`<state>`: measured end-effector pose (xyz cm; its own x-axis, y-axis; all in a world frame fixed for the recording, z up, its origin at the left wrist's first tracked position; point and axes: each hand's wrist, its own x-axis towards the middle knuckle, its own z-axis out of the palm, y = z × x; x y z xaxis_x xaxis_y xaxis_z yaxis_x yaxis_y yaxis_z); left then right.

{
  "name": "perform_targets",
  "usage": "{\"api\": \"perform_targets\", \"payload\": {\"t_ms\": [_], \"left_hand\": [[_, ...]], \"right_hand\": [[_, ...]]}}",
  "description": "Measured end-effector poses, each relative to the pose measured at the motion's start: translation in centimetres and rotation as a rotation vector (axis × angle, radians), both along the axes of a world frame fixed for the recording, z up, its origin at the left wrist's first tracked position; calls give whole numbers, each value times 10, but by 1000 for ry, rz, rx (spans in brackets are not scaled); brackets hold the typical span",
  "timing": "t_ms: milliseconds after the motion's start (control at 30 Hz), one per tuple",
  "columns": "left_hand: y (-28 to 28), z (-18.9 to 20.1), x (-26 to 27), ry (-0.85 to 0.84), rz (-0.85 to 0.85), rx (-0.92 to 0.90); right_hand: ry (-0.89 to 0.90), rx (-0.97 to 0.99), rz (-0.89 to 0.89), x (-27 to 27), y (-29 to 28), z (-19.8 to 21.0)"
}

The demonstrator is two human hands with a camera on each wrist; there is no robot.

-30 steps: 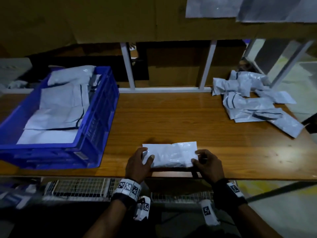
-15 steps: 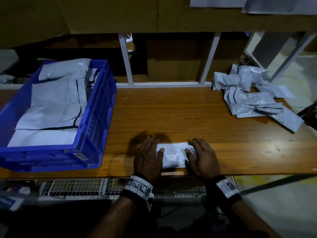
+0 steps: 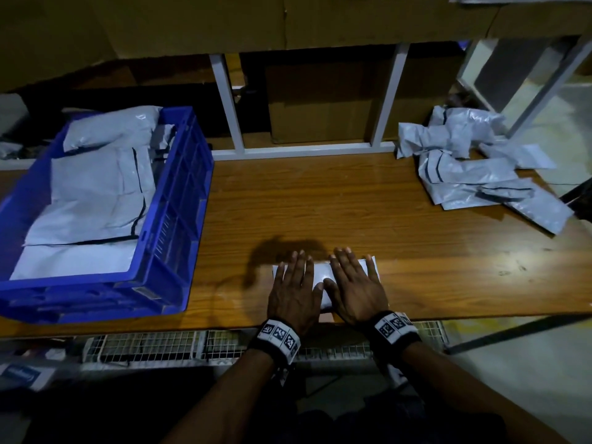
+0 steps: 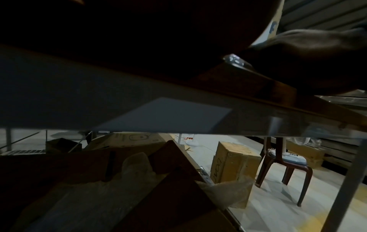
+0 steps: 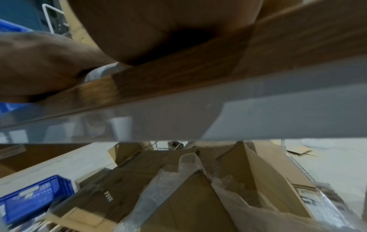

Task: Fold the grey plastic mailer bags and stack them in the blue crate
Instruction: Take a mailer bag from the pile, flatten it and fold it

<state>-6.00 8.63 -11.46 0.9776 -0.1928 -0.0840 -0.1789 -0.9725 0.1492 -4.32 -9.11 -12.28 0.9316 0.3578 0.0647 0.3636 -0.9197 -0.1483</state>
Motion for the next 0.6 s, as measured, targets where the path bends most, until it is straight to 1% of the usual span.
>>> {"api": "perform_targets", "payload": {"t_ms": [167, 300, 400, 600], "left_hand": [[-1, -2, -1, -54, -2, 25], [-1, -2, 0, -43, 3, 43], [-2, -3, 1, -1, 3, 67], [-2, -6, 2, 2, 7, 83]], "right_hand": [[-17, -2, 10, -2, 1, 0], [-39, 0, 22, -2, 0, -1], [-52, 0, 20, -3, 0, -1], [-67, -17, 32, -4, 1, -1]]}}
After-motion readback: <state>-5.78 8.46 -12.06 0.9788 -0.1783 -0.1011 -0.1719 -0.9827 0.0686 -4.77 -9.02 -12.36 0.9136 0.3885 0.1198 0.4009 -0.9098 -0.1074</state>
